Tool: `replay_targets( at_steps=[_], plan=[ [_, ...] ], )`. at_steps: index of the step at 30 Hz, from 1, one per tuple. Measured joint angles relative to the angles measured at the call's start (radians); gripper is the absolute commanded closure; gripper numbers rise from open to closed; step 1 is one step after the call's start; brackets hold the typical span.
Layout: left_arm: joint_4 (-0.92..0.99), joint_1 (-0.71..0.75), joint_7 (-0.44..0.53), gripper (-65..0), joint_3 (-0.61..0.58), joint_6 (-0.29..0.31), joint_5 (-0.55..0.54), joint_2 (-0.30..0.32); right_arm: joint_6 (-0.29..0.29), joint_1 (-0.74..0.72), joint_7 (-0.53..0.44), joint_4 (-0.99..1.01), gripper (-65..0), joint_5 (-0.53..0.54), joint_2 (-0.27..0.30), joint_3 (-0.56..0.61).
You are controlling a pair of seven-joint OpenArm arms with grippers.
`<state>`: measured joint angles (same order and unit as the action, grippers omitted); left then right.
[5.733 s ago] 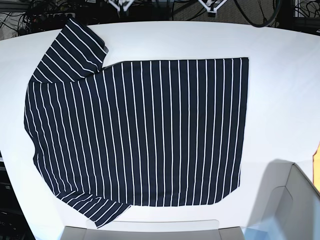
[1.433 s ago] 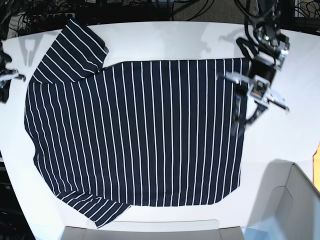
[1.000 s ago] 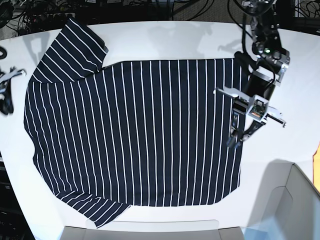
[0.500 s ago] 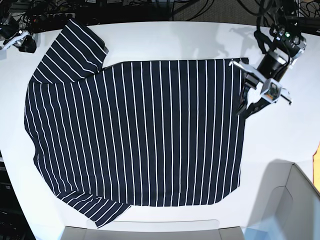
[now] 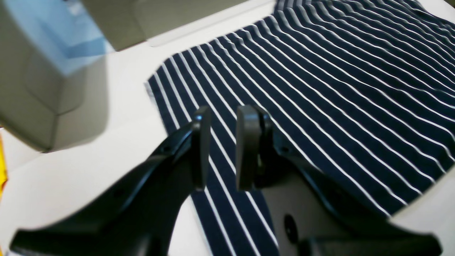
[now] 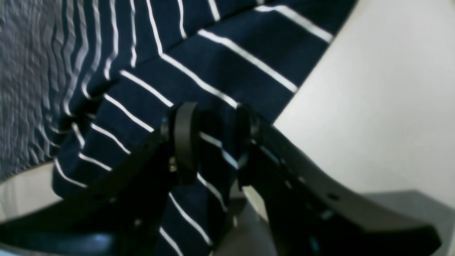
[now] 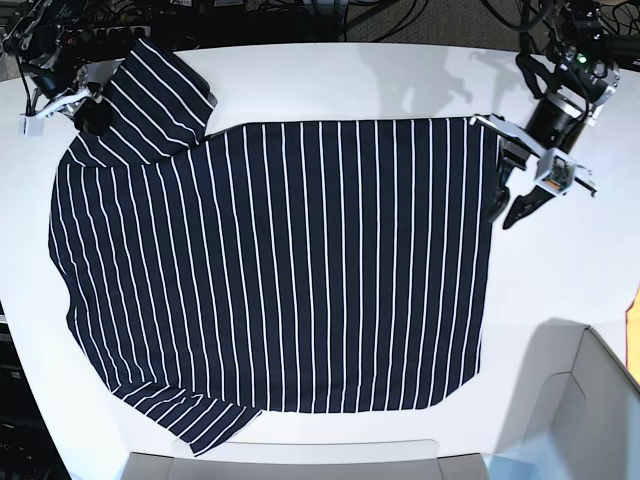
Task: Fold the T-shirt properly
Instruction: 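Grasp the shoulder corners with both grippers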
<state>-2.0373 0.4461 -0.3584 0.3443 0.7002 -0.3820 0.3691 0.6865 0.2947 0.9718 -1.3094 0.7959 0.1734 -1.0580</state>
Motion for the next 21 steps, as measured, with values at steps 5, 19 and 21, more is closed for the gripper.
replay_targets(
  at_steps=[5, 19, 21],
  plan=[
    [0.000, 0.021, 0.000, -12.5, 0.012, 0.003, 0.000, -0.003, 0.000, 0.037, 0.005, -0.006, -17.8, 0.014, -0.017, -0.054],
    [0.000, 0.020, -0.002, -12.8, 0.012, 0.003, -0.001, -0.006, 0.000, 0.053, -0.034, 0.067, -17.7, 0.071, -0.006, -0.006],
    [0.000, 0.020, -0.008, -12.8, 0.012, 0.003, -0.013, -0.006, 0.000, 0.046, -0.057, 0.086, -17.7, 0.102, -0.033, 0.015]
  ],
)
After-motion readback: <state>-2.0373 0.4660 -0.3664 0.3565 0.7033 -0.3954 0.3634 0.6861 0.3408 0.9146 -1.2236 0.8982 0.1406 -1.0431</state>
